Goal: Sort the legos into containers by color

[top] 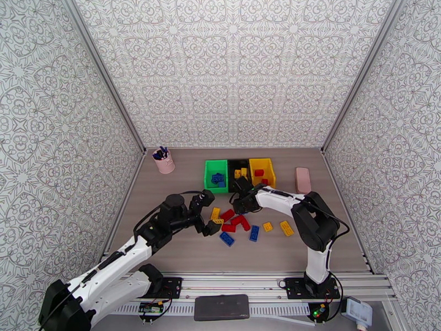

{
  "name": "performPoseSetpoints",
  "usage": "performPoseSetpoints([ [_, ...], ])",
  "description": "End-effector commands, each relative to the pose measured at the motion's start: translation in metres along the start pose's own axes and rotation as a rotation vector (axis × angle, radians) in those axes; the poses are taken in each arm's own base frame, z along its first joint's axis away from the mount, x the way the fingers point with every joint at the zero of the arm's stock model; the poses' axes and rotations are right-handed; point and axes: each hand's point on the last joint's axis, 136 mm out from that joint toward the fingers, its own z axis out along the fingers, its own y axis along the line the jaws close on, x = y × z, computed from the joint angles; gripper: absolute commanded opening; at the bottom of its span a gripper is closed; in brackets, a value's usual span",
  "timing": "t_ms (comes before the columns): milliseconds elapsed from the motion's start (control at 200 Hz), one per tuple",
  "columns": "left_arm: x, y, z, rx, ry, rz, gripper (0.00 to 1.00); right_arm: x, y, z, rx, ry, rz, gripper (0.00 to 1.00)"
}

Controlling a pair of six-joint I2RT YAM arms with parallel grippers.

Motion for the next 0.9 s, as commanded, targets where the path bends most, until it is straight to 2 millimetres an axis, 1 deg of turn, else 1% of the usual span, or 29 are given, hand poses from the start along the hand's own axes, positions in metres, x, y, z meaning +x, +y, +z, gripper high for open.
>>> performPoseSetpoints([
  [0, 0.002, -0.005, -0.005, 0.003, -0.012, -0.011, 1.0, -0.027, 0.014, -0.034, -0.051, -0.096, -0.002, 0.43],
  [65, 0.004, -0.005, -0.009, -0.006, -0.012, -0.017, 1.0, -0.04, 0.019, -0.044, -0.074, -0.148, -0.013, 0.43],
  [200, 0.006, -0.005, -0.016, -0.025, -0.015, -0.025, 1.0, -0.075, 0.034, -0.06, -0.127, -0.283, -0.046, 0.43],
  [320, 0.006, -0.005, -0.021, -0.044, -0.026, -0.032, 1.0, -0.114, 0.046, -0.075, -0.137, -0.402, -0.084, 0.43],
  [450, 0.006, -0.002, -0.024, -0.066, -0.034, -0.036, 1.0, -0.156, 0.06, -0.081, -0.145, -0.507, -0.11, 0.43],
  [565, 0.007, -0.003, -0.025, -0.067, -0.031, -0.037, 1.0, -0.188, 0.071, -0.075, -0.142, -0.576, -0.141, 0.43],
  [705, 0.008, -0.001, -0.026, -0.077, -0.032, -0.041, 1.0, -0.221, 0.08, -0.057, -0.111, -0.638, -0.193, 0.43],
  [800, 0.009, 0.0, -0.027, -0.084, -0.029, -0.045, 1.0, -0.239, 0.085, -0.045, -0.104, -0.66, -0.21, 0.43],
  [895, 0.009, 0.002, -0.027, -0.093, -0.029, -0.049, 1.0, -0.251, 0.088, -0.035, -0.105, -0.673, -0.219, 0.44],
])
